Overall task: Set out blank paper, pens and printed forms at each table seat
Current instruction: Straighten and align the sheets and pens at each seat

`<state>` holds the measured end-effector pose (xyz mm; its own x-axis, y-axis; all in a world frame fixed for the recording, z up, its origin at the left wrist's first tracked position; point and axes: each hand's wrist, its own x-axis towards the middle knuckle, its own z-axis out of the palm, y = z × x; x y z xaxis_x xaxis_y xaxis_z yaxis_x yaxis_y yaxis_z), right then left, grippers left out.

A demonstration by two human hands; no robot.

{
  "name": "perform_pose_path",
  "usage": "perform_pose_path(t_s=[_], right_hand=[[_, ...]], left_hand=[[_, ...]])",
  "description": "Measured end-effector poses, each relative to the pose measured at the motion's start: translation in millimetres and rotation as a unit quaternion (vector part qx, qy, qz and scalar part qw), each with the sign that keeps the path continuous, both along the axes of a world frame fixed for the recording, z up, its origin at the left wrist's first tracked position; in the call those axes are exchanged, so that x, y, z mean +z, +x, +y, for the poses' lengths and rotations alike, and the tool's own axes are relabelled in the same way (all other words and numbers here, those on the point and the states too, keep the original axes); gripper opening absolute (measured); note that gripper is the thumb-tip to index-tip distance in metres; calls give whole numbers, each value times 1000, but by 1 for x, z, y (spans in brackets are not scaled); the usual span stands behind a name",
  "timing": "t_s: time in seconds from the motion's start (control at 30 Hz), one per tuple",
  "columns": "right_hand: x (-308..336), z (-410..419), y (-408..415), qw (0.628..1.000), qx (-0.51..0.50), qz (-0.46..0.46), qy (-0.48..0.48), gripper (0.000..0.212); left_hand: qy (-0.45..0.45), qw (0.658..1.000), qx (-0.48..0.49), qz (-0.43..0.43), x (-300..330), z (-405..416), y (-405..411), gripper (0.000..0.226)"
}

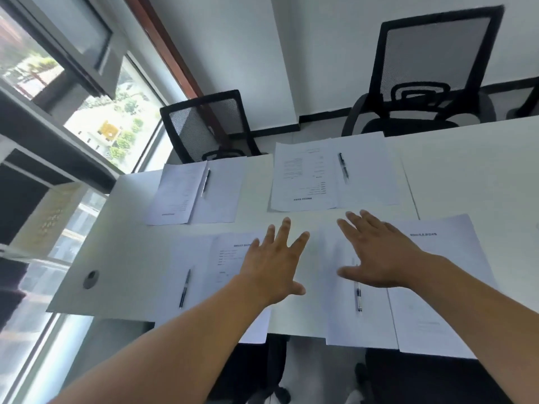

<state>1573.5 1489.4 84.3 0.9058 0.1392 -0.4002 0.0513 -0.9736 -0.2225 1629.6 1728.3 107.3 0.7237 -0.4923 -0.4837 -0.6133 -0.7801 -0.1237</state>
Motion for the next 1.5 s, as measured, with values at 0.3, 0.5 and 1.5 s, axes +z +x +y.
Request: perform_pose_path(t_s=[0.3,0.5,1.5], right_hand=[[45,65,25,999,28,-21,-27,110],[71,121,32,998,31,-29,-56,108],[192,366,34,987,-46,-92,-121,101]], left_hand=[[-14,999,43,-30,43,72,8,118],[-48,996,55,-47,63,131,20,117],[-143,987,17,-66,166,354,63,109]])
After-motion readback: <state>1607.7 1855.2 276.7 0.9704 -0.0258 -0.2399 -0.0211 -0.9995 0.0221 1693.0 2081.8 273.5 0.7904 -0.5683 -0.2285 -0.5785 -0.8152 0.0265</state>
